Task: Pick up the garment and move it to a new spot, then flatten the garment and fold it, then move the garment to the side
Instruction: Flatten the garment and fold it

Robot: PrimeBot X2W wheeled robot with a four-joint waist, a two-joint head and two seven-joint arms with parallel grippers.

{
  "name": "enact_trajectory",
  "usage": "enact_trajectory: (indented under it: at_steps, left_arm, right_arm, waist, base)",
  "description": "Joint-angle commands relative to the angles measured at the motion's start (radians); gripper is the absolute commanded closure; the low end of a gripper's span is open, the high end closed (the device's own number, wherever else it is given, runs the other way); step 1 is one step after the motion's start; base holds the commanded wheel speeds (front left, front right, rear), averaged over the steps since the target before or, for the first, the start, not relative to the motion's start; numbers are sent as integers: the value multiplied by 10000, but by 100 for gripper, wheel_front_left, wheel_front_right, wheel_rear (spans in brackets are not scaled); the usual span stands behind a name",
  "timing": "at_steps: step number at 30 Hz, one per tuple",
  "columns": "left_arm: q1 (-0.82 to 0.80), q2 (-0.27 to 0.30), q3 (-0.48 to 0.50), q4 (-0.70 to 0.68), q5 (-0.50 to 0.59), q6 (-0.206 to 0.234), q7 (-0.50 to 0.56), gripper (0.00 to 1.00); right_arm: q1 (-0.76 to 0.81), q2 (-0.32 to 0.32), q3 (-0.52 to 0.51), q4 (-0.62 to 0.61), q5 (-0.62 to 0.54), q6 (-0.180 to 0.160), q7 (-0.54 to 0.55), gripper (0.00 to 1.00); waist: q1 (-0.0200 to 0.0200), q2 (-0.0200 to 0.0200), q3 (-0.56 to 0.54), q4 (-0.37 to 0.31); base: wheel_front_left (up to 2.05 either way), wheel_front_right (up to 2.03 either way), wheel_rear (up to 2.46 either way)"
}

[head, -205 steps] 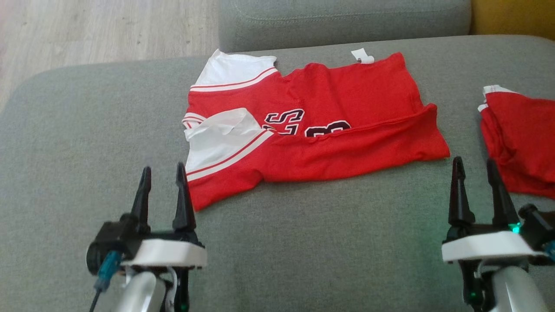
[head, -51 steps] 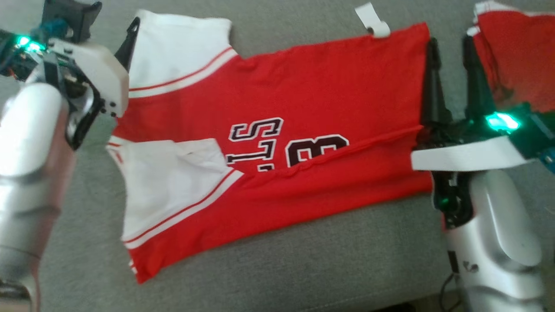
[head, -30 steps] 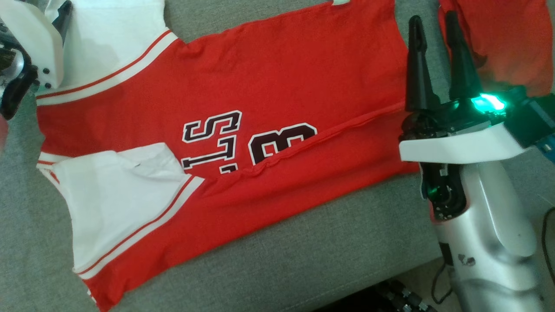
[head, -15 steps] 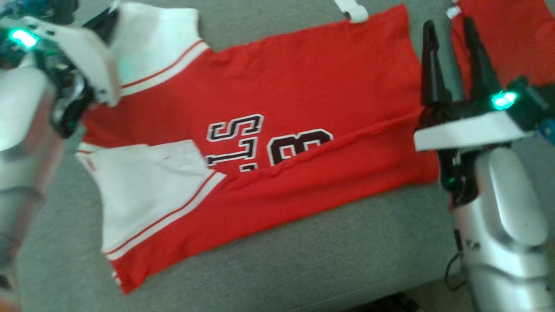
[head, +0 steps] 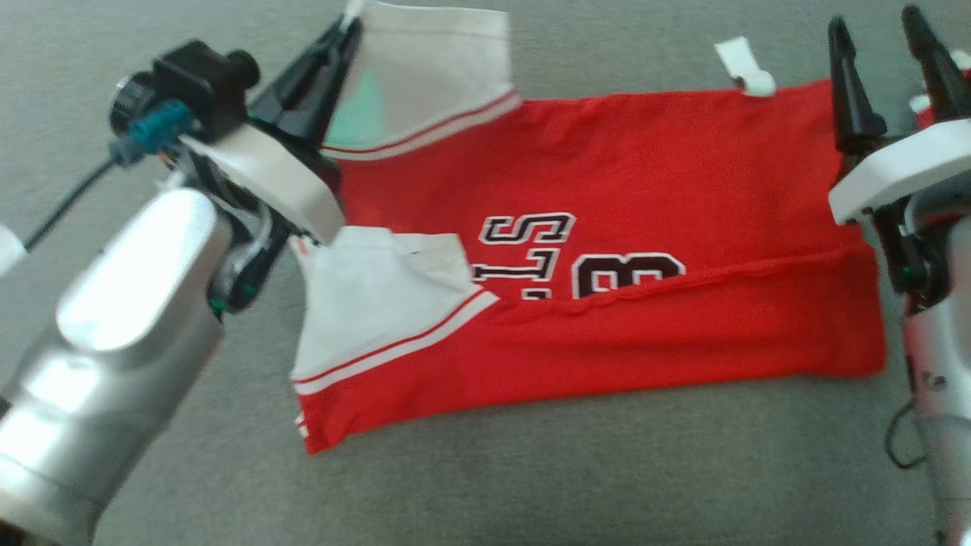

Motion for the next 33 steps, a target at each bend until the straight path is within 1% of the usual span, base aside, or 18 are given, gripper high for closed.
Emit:
enact_trajectory:
  at_steps: [1,6,11,15,16,23,27,30,31,32,33]
  left_arm:
    - [-197,417,357,-630,104,132,-50,100]
    - [410,590,196,-2067,111,511,135,100]
    - [753,774,110,-2933,71,770,379,100]
    - [833,845,37,-3347,34,845,573,100]
    - [833,845,37,-3347,34,845,573,100]
    - [742,870,-4,-3674,52,943,746,100]
    - [640,858,-13,-3735,78,956,777,100]
    - [567,890,10,-3690,87,963,790,100]
    - [545,899,23,-3666,86,969,790,100]
    - [523,905,31,-3634,85,968,790,100]
    - [507,911,37,-3586,81,967,787,100]
  right_arm:
    - [-225,-345,264,-110,29,-7,208,0]
    - [-456,-1137,693,1071,208,-7,822,0]
    - [-919,-1529,766,2399,27,-7,1089,0]
    - [-1426,-1591,512,3422,-261,-7,1110,0]
    - [-1426,-1591,512,3422,-261,-7,1110,0]
    - [-2054,-1541,598,4671,-587,-7,1255,0]
    - [-2318,-1595,686,5122,-849,-7,1117,0]
    - [-2450,-1498,807,5494,-895,-7,1192,0]
    - [-2479,-1464,902,5597,-866,-7,1246,5]
    - [-2506,-1432,1054,5665,-809,-7,1268,66]
    - [-2526,-1405,1232,5680,-726,-7,1213,100]
  waist:
    - [2,0,-118,352]
    - [2,0,-89,652]
    - [2,0,70,789]
    - [2,0,231,854]
    - [2,0,231,854]
    - [2,0,549,931]
    - [2,0,720,948]
    - [2,0,802,945]
    - [2,0,816,941]
    - [2,0,818,935]
    - [2,0,799,922]
  base:
    - [0,0,0]
    - [0,0,0]
    - [0,0,0]
    - [0,0,0]
    - [0,0,0]
    - [0,0,0]
    - [0,0,0]
    - [0,0,0]
    - [0,0,0]
    - [0,0,0]
    - [0,0,0]
